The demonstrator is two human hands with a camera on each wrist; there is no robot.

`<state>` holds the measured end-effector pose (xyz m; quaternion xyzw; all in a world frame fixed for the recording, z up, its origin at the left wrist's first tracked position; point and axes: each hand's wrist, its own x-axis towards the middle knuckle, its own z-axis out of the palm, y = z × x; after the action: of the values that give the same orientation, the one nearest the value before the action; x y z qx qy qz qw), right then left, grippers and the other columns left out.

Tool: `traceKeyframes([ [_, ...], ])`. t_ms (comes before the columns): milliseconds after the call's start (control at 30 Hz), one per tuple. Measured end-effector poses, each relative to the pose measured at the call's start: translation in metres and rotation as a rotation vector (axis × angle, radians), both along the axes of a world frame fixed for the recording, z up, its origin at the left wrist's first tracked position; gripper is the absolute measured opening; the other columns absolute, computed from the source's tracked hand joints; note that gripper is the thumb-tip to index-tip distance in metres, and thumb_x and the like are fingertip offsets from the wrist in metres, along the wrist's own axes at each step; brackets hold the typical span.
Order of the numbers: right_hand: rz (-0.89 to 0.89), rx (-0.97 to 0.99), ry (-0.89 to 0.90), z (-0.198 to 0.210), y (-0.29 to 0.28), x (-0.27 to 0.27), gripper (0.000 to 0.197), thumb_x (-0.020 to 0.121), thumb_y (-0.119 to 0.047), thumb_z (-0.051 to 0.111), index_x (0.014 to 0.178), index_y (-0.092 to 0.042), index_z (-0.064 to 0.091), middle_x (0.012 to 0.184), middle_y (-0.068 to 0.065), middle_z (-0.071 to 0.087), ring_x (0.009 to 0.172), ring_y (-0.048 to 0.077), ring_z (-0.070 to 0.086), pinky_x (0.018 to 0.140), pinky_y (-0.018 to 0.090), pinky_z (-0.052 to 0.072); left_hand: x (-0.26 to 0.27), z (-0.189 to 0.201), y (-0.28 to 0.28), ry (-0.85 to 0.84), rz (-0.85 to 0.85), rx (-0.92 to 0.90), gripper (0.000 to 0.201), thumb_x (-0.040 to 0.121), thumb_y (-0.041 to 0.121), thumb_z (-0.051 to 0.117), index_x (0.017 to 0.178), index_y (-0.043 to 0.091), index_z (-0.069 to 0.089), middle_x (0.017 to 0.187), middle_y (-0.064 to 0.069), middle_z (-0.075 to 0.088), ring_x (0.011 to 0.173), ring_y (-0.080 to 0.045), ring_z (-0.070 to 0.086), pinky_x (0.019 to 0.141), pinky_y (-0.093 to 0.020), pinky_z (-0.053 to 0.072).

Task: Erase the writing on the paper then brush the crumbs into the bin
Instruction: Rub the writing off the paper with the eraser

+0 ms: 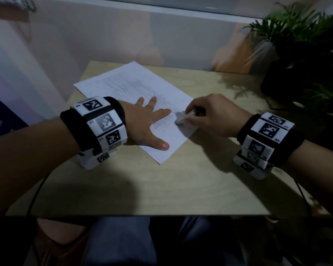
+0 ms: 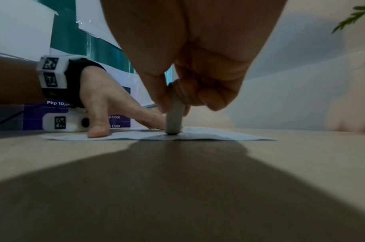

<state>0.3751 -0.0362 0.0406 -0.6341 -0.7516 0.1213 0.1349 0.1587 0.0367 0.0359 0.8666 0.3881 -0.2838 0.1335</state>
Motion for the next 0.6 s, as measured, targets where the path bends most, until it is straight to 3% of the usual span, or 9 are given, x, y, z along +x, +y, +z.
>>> traceKeyframes([
  [67,-0.062,0.007,-0.004,-0.001,0.008,0.008,0.025,0.088,-0.040,0.068,0.093,-0.016,0.073,0.078,-0.005,0.065,0.071,0.014,0.058,0.062,0.030,0.039,-0.001,-0.001,0.000,-0.003,0.000,0.009,0.127,0.055,0.100,0.038,0.155,0.048,-0.021,0.166,-0.001,-0.031,0.155,-0.035,-0.016,0.122,-0.065,0.008],
  [200,-0.127,0.100,-0.098,-0.005,0.017,0.014,0.028,0.091,-0.038,0.065,0.089,-0.011,0.069,0.080,0.006,0.065,0.077,0.028,0.058,0.065,0.037,0.043,-0.002,-0.002,0.000,-0.006,-0.002,0.013,0.129,0.051,0.102,0.035,0.154,0.049,-0.021,0.165,0.001,-0.031,0.156,-0.034,-0.016,0.122,-0.066,0.008],
  [300,-0.005,0.054,-0.048,-0.003,0.010,0.002,0.025,0.091,-0.038,0.067,0.096,-0.014,0.071,0.081,-0.002,0.063,0.075,0.019,0.056,0.065,0.030,0.036,-0.002,-0.003,0.001,-0.004,-0.009,0.017,0.127,0.054,0.101,0.036,0.154,0.049,-0.022,0.165,0.000,-0.031,0.155,-0.034,-0.016,0.122,-0.066,0.009],
  [367,-0.016,0.018,-0.003,-0.001,0.012,0.005,0.023,0.089,-0.037,0.068,0.096,-0.016,0.073,0.080,-0.005,0.063,0.074,0.015,0.056,0.063,0.029,0.036,-0.001,-0.002,0.000,0.002,-0.008,0.014,0.130,0.050,0.101,0.034,0.154,0.049,-0.023,0.165,0.000,-0.032,0.155,-0.034,-0.016,0.122,-0.066,0.009],
  [500,-0.132,0.093,-0.096,-0.005,0.022,0.014,0.025,0.091,-0.037,0.065,0.089,-0.013,0.071,0.079,0.004,0.067,0.076,0.026,0.060,0.065,0.036,0.045,-0.001,-0.001,-0.001,0.003,-0.008,0.006,0.132,0.046,0.102,0.032,0.154,0.049,-0.022,0.165,0.000,-0.032,0.155,-0.034,-0.017,0.122,-0.066,0.008],
  [600,-0.025,0.046,-0.060,-0.002,0.014,0.000,0.032,0.091,-0.045,0.062,0.094,-0.015,0.071,0.081,-0.001,0.065,0.072,0.018,0.057,0.066,0.033,0.043,-0.002,-0.001,0.000,0.007,-0.015,0.006,0.133,0.044,0.103,0.031,0.154,0.048,-0.023,0.165,-0.001,-0.032,0.155,-0.035,-0.017,0.122,-0.067,0.009],
])
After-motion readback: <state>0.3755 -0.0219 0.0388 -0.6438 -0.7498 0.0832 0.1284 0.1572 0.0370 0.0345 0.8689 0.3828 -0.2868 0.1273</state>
